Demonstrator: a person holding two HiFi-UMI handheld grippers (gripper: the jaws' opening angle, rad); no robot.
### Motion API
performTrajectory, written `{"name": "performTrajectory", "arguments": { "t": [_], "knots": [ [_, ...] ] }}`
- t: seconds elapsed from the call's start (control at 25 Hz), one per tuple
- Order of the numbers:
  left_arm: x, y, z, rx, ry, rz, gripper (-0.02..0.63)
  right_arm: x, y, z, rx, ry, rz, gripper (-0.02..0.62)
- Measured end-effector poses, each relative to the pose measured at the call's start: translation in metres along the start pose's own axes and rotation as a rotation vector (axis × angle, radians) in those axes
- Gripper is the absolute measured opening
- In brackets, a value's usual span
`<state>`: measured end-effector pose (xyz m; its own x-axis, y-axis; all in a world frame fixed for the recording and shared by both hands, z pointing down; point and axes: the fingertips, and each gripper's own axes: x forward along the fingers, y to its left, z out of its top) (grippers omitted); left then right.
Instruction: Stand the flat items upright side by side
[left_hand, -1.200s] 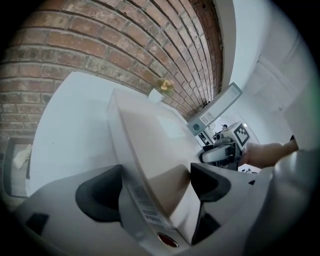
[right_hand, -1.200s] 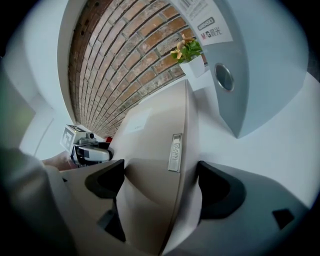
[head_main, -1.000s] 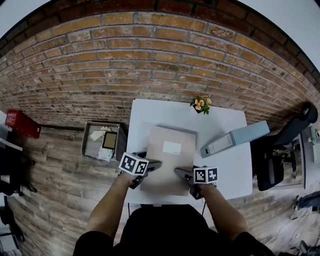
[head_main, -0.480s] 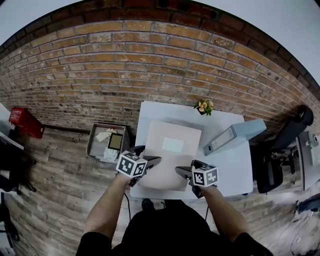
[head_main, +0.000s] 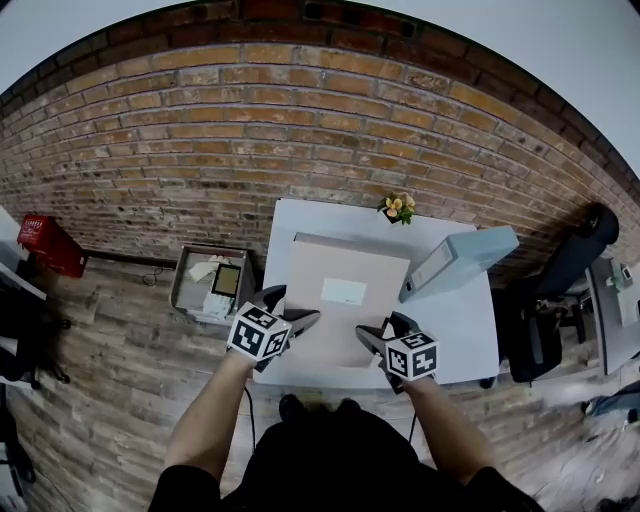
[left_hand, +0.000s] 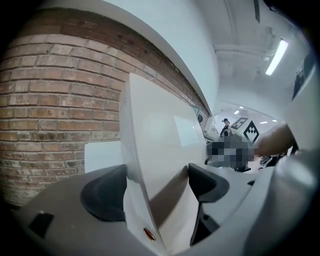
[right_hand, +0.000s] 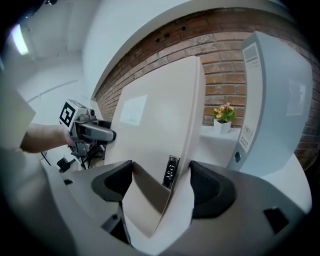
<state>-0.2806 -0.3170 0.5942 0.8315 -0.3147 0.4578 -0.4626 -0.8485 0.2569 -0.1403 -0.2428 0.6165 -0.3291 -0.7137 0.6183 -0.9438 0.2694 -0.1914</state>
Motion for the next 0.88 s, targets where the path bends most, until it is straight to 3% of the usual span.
{"name": "performTrajectory", "arguments": {
  "t": [0.28,0.88],
  "knots": [
    [0.003,-0.032,0.005,0.038,-0.018,0.034,0.382,-0.032,-0.018,-0.003,-0.073,-0.083,-0.001,0.331],
    [0.058,-0.165,0.014,0.115,-0.021,0.126,0.374,-0.131,-0.105,-0.054,-0.201,-0.132,-0.035,0.313]
  ]
}}
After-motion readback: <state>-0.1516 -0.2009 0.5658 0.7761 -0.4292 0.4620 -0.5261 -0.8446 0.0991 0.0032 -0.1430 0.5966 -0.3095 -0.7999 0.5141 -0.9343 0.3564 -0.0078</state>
